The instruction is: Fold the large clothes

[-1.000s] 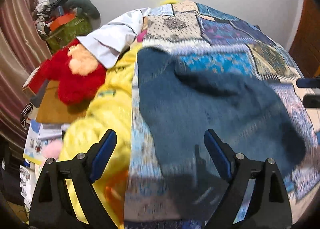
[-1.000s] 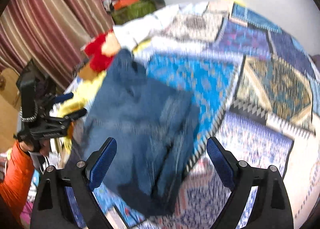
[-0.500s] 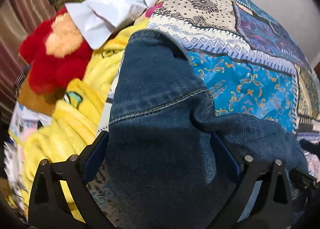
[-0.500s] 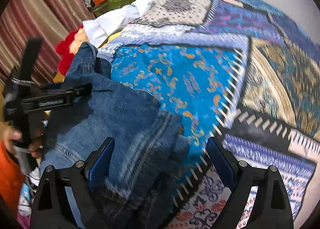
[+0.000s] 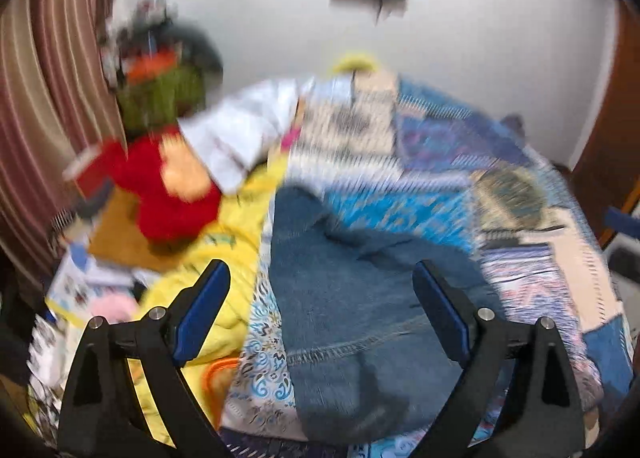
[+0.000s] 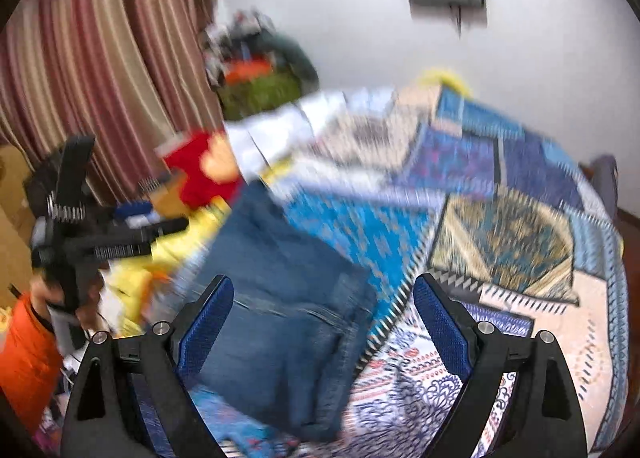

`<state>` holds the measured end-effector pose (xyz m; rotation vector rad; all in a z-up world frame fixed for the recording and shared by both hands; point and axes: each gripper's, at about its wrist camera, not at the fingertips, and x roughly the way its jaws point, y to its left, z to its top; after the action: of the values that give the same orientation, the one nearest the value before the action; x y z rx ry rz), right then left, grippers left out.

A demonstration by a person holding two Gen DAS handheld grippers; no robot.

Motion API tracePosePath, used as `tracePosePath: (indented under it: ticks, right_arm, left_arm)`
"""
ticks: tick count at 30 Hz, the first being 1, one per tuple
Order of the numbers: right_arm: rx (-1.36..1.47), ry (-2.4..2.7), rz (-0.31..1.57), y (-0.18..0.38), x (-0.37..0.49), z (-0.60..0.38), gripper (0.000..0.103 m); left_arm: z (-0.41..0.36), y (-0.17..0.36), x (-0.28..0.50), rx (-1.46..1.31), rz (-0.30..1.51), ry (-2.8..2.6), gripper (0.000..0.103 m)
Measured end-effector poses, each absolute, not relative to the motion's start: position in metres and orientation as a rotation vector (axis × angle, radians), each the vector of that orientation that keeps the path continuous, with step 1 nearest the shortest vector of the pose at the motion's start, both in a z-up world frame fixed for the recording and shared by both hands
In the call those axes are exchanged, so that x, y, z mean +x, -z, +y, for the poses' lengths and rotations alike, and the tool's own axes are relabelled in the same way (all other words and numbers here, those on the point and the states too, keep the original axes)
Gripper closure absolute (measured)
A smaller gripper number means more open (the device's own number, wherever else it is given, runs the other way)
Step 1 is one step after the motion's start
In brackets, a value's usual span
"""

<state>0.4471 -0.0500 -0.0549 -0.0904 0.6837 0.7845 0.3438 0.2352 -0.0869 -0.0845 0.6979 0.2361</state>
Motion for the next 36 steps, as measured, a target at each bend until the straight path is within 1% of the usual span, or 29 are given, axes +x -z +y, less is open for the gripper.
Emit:
tracePosePath:
  ticks: [5, 9, 12, 15, 17, 18, 19, 20, 21, 28, 36]
  right_arm:
    - [-0.014, -0.810, 0.461, -0.016, 0.381, -0.074, 0.012]
    - [0.036, -0.800, 0.335, -0.044, 0.335, -0.090, 0.012]
    - [0.027, -0.767, 0.273, -0.053, 0.300, -0.093, 0.012]
    - [0.016, -0.755, 0.247, -0.053, 0.276, -0.097, 0.012]
    - [0.002, -0.731, 0.235, -0.050, 0.263, -0.098, 0.007]
    - [-0.005, -0.717, 0.226, -0.049, 0.257, -0.099, 0.006]
    - [-0.013, -0.701, 0.217, -0.047, 0.252, -0.100, 0.004]
    - [-0.020, -0.693, 0.211, -0.046, 0.247, -0.101, 0.001]
    - [-0.027, -0.688, 0.205, -0.045, 0.242, -0.103, 0.000]
    - [-0.026, -0.672, 0.234, -0.034, 0.231, -0.110, 0.000]
    - [-0.018, -0.664, 0.226, -0.039, 0.229, -0.114, 0.000]
  left_arm:
    - [0.197, 0.021, 0.263, -0.074, 0.481, -0.203, 0.009]
    - [0.171, -0.011, 0.204, -0.076, 0.323, -0.200, 0.009]
    - [0.155, -0.019, 0.171, -0.066, 0.249, -0.242, 0.009]
    - [0.143, -0.019, 0.151, -0.057, 0.219, -0.262, 0.009]
    - [0.137, -0.018, 0.145, -0.050, 0.214, -0.266, 0.009]
    - [0.133, -0.017, 0.143, -0.048, 0.213, -0.269, 0.008]
    - [0.132, -0.017, 0.140, -0.049, 0.212, -0.269, 0.004]
    - [0.131, -0.016, 0.139, -0.052, 0.212, -0.268, 0.002]
    - [0.130, -0.016, 0.139, -0.053, 0.211, -0.269, 0.002]
    - [0.129, -0.014, 0.134, -0.095, 0.225, -0.262, 0.001]
    - [0.126, -0.013, 0.129, -0.082, 0.215, -0.267, 0.001]
